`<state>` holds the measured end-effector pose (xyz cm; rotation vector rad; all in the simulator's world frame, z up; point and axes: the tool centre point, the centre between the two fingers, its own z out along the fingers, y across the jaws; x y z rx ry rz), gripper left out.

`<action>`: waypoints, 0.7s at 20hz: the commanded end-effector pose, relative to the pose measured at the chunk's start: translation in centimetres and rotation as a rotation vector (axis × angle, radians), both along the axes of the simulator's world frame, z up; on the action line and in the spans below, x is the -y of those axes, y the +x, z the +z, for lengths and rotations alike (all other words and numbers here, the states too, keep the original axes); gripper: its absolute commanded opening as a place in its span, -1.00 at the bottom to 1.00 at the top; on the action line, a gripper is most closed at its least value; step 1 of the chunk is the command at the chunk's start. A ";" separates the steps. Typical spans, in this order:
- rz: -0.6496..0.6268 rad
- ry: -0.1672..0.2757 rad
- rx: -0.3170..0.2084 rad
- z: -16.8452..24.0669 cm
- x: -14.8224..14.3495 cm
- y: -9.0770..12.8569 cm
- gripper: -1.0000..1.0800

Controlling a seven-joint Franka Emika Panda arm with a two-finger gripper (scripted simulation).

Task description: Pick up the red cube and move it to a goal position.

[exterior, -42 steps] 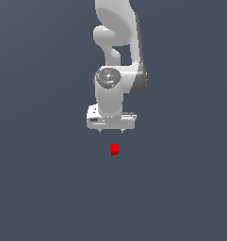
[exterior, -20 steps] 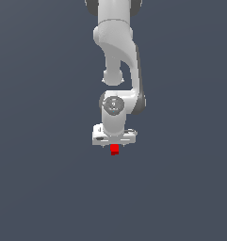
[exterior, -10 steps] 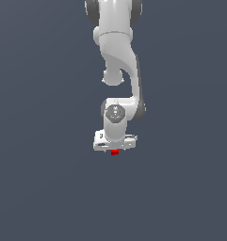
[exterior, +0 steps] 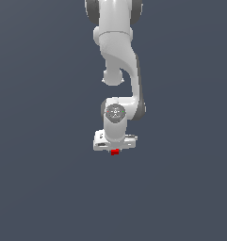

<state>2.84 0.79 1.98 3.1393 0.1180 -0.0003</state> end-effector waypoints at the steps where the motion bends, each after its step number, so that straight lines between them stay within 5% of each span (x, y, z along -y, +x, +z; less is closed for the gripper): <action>1: 0.000 0.000 0.000 0.0 0.0 0.0 -1.00; 14: 0.000 0.000 0.000 1.8 0.2 -0.1 -1.00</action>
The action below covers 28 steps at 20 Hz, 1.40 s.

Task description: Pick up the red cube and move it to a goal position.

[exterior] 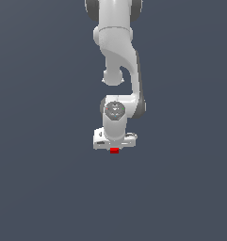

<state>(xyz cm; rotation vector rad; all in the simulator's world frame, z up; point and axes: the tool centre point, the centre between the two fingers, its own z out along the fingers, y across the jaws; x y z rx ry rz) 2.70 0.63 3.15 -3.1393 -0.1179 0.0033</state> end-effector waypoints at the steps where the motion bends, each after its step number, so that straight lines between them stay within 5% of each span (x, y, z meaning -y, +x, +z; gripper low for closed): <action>1: 0.000 0.000 0.002 1.1 0.1 0.0 -1.00; 10: 0.000 0.000 0.002 8.3 1.1 -0.4 -1.00; 28: 0.000 0.000 0.002 29.5 3.9 -1.1 -1.00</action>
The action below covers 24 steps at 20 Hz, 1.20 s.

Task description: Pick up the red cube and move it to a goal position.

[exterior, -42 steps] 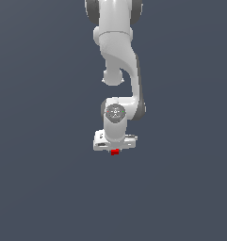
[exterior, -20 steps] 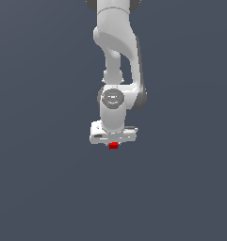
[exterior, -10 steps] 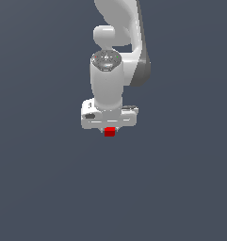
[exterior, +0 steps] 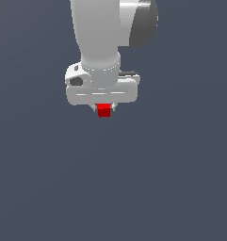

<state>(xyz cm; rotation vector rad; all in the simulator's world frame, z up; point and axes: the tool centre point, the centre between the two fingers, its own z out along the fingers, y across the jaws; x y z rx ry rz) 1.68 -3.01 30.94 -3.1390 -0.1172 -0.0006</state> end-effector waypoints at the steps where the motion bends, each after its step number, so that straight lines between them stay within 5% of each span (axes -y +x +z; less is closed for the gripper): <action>1: 0.000 0.000 -0.001 2.8 0.4 -0.1 -1.00; 12: 0.000 0.000 -0.001 12.6 1.7 -0.1 -1.00; 24: 0.000 0.000 0.000 16.2 2.1 0.2 -1.00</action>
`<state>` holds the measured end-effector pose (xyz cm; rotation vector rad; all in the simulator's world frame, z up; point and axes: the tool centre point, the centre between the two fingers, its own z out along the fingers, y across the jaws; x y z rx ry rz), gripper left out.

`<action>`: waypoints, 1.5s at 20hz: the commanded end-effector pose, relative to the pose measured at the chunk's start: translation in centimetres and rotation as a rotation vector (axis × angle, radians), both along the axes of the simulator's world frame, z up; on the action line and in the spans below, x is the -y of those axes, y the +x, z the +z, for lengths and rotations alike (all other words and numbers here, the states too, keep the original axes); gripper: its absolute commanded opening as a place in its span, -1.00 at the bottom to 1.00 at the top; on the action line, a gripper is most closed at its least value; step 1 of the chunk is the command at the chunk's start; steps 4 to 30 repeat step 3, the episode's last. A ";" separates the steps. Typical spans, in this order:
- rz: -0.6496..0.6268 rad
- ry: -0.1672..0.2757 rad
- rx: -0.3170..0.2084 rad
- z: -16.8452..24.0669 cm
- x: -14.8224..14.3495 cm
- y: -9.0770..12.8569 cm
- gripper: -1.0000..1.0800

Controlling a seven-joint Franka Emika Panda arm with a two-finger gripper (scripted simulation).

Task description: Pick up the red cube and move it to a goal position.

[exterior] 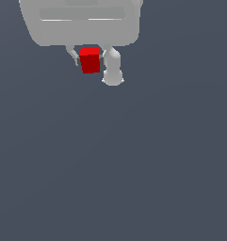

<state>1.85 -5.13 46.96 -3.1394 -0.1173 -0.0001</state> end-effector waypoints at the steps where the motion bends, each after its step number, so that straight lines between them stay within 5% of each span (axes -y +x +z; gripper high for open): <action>1: 0.000 0.000 0.000 0.3 0.0 0.0 -1.00; 30: 0.000 0.000 0.000 0.3 0.0 0.1 -1.00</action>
